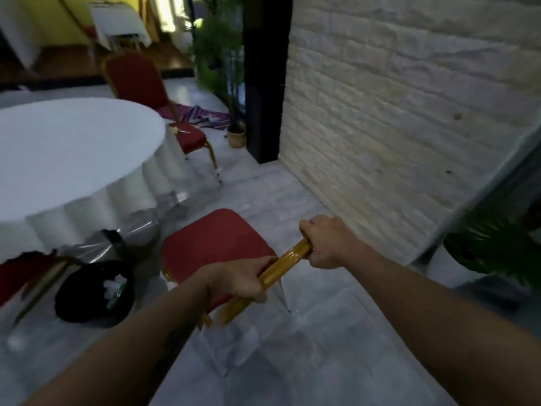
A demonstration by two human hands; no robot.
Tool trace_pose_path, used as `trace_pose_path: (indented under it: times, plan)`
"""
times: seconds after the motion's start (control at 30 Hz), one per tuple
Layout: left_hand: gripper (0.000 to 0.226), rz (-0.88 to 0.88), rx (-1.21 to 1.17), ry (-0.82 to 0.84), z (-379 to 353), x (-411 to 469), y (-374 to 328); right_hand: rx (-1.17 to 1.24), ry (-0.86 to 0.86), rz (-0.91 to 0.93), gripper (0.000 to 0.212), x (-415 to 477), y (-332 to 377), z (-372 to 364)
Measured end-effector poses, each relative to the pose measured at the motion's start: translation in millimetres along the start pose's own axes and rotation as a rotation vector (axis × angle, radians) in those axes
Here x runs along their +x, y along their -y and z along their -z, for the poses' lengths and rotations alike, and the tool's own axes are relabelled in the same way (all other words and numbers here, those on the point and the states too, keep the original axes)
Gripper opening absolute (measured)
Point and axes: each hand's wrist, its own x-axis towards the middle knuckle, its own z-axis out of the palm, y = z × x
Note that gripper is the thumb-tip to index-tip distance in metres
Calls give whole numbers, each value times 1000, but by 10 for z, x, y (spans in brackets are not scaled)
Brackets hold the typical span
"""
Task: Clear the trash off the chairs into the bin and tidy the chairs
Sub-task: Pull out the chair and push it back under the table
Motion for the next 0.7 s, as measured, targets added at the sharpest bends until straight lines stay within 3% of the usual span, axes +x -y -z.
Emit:
trace_pose_path:
  times: [0.17,0.33,0.53,0.7]
  plan:
    - [76,80,-64,-191,-123,-84,16,60,163,130,27,240,-103,74]
    - [58,175,-143,-424,-143,-132,161,74,139,203,20,515,-33,85]
    - [48,276,-78,-506,160,-278,395,56,82,283,9,823,269,163]
    - [45,270,-159,-575,355,-348,540,53,56,296,10,1106,432,279]
